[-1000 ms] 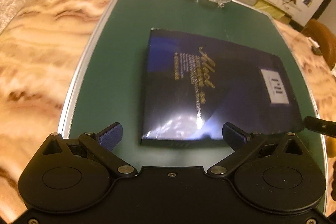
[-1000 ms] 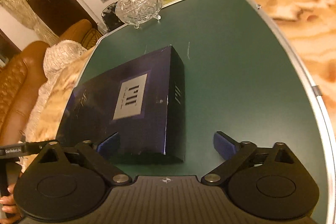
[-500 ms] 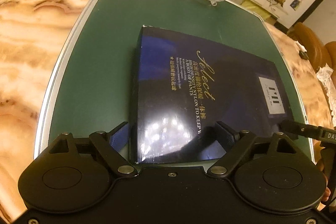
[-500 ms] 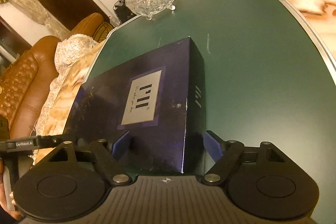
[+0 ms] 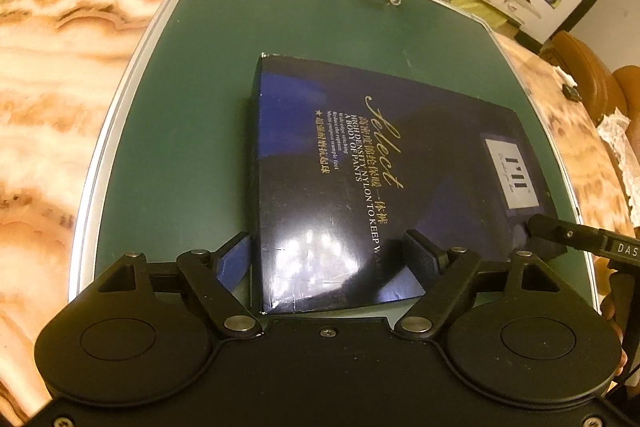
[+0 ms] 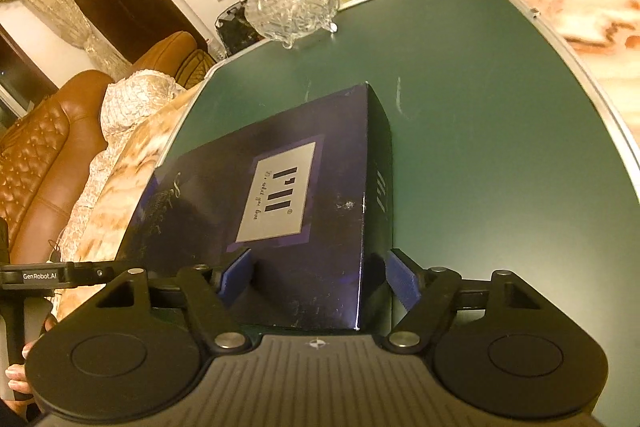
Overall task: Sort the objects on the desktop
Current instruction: 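Close both tools on opposite sides of the dark blue box and lift, then carry the box with both tools toward the tray and lower it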
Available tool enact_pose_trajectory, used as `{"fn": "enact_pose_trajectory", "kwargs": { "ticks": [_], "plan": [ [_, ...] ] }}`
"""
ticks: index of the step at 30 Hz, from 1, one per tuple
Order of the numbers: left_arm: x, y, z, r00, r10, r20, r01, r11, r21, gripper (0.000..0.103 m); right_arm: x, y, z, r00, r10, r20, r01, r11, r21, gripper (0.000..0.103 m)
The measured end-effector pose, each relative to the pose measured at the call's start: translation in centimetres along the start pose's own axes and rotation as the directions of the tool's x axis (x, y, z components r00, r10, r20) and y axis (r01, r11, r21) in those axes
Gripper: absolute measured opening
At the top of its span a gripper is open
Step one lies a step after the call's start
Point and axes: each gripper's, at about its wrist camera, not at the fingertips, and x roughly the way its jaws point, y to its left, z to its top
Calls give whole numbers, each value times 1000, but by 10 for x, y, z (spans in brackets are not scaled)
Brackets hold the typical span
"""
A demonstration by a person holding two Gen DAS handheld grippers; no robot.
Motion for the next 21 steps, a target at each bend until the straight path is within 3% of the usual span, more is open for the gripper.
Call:
{"fn": "enact_pose_trajectory", "kwargs": {
  "ticks": [12,21],
  "plan": [
    [-52,-23,-15,999,6,51,-10,998,68,80,-55,34,-13,998,-34,48,37,997,-66,77],
    [-105,-39,-52,997,-22,77,15,996,90,80,-117,61,-45,993,-58,102,67,994,-88,77]
  ]
}}
